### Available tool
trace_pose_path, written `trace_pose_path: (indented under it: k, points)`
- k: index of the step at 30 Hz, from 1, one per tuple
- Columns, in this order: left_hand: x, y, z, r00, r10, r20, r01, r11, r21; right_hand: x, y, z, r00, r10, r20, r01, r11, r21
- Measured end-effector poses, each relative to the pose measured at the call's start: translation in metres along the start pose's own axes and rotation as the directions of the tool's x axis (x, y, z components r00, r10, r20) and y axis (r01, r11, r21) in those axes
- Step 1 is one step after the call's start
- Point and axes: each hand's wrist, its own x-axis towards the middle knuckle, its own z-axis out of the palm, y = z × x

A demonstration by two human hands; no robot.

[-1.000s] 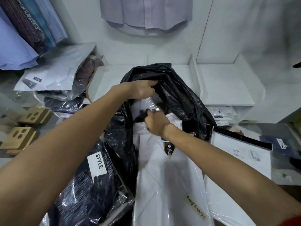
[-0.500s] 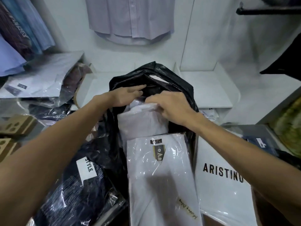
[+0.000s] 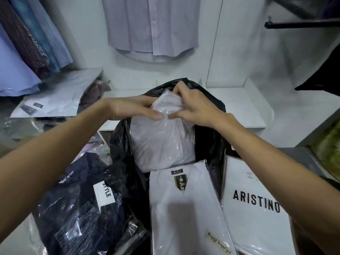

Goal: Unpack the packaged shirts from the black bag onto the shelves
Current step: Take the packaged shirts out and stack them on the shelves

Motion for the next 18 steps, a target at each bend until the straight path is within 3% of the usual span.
trace_pose_path:
  k: [1, 3, 5, 8, 12, 13, 15, 18]
  points:
    - [0.005, -0.001, 0.004, 0.997, -0.014, -0.079, 0.029, 0.981, 0.190, 0.002, -0.001, 0.003, 1.000, -0.008, 0.003, 0.008, 1.000, 0.007]
    - [0.017, 0.000, 0.010, 0.944, 0.097, -0.317, 0.112, 0.807, 0.580, 0.007, -0.004, 0.008, 1.000, -0.016, 0.001, 0.016, 1.000, 0.018]
    - [0.021, -0.002, 0.014, 0.860, 0.260, -0.439, 0.148, 0.696, 0.703, 0.010, -0.006, 0.013, 1.000, 0.003, -0.028, -0.001, 0.998, 0.063]
    - [0.013, -0.006, 0.012, 0.796, 0.302, -0.525, 0.131, 0.760, 0.636, 0.011, 0.003, 0.007, 0.995, 0.079, -0.056, -0.073, 0.992, 0.100]
    - [-0.009, -0.011, 0.003, 0.799, 0.257, -0.544, 0.124, 0.814, 0.567, -0.004, 0.037, -0.006, 0.974, 0.224, 0.042, -0.224, 0.974, -0.022]
    - [-0.014, -0.013, 0.001, 0.799, 0.249, -0.548, 0.111, 0.834, 0.541, -0.011, 0.045, -0.007, 0.965, 0.258, 0.043, -0.260, 0.964, 0.047]
    - [-0.023, -0.017, -0.001, 0.791, 0.247, -0.560, 0.086, 0.860, 0.502, -0.024, 0.051, -0.007, 0.951, 0.307, 0.038, -0.300, 0.889, 0.345]
    - [-0.028, -0.021, -0.002, 0.765, 0.252, -0.593, 0.021, 0.910, 0.414, -0.033, 0.045, -0.001, 0.930, 0.367, 0.018, -0.277, 0.666, 0.692]
